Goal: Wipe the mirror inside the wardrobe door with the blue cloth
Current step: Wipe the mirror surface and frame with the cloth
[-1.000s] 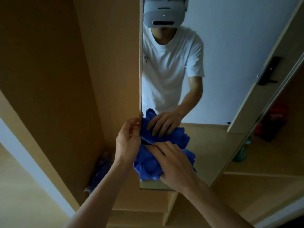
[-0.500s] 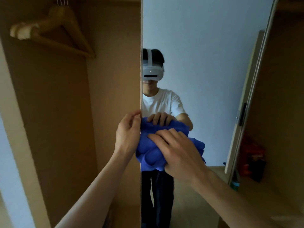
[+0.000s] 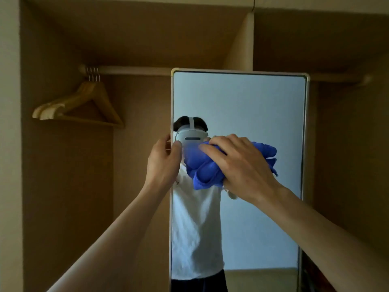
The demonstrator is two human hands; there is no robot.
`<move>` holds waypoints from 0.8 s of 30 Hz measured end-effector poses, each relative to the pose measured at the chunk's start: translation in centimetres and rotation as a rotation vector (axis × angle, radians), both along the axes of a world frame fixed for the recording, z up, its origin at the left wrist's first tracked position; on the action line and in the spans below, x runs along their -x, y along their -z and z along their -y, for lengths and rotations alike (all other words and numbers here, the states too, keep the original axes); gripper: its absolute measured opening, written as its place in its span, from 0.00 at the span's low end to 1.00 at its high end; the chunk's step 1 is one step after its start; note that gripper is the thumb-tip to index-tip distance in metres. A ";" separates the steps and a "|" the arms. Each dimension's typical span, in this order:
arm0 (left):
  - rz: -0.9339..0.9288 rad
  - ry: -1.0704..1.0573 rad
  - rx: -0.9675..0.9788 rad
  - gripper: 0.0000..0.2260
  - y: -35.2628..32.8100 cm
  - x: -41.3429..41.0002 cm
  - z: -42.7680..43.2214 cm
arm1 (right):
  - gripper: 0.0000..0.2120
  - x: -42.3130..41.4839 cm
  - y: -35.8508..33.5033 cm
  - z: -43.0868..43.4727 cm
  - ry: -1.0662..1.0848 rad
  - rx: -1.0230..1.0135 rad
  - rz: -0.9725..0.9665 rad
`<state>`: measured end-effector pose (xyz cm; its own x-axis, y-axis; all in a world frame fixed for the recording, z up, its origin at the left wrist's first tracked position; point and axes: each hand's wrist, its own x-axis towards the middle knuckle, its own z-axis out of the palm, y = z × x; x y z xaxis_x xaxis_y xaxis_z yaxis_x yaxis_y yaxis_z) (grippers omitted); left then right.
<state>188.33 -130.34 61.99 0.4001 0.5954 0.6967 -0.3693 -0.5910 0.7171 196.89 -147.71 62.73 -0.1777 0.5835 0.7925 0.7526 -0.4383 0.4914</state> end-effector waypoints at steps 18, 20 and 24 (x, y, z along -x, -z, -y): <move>0.098 -0.194 -0.165 0.08 -11.0 -4.2 -1.5 | 0.24 -2.9 -15.9 -0.7 0.140 -0.169 0.304; 0.111 -0.208 -0.169 0.08 -11.1 -4.4 -1.7 | 0.25 -3.0 -16.5 -0.5 0.135 -0.212 0.303; 0.130 -0.236 -0.176 0.08 -10.2 -4.9 -2.3 | 0.25 -3.6 -16.6 0.0 0.099 -0.205 0.244</move>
